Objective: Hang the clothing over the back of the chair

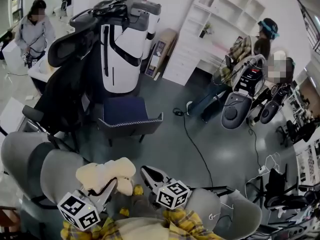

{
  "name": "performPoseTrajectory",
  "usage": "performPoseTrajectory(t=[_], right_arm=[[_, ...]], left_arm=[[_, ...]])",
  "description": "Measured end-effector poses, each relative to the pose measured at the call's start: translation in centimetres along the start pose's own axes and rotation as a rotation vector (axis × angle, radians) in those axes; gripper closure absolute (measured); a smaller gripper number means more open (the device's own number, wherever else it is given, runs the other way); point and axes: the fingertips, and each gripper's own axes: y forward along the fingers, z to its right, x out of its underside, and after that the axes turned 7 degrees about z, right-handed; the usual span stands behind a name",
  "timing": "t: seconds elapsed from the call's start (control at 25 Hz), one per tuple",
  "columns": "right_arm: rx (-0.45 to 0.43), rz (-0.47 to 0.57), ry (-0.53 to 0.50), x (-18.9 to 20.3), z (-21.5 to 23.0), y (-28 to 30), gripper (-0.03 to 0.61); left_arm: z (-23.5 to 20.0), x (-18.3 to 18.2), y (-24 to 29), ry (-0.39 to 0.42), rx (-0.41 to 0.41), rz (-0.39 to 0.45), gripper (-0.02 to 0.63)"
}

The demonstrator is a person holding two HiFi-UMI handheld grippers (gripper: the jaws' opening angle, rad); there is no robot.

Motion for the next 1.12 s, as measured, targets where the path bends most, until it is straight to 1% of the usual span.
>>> performPoseTrajectory(t=[0.24, 0.6, 0.8, 1.12], right_arm=[[-0.069, -0.014, 0.020, -2.1, 2.6, 3.0, 0.563], [-0.142, -0.013, 0.020, -5.9, 6.3, 5.6, 0.563], [-0.157, -0.018, 0.029, -7.2, 8.8, 6.4, 0.563], [-0.159, -0.019, 0.031, -8.4, 12.1, 6.6, 0.563]], left_arm=[[0.2, -4.0, 3.8, 0.061, -0.009, 0.027, 0.555], [0.3, -8.3, 9.3, 0.103, -0.036, 0.080, 0.555], [0.3, -9.4, 12.5, 0.128, -0.043, 0.087, 0.554], [-0.3, -9.5, 16.8, 0.098, -0.047, 0.102, 0.554]])
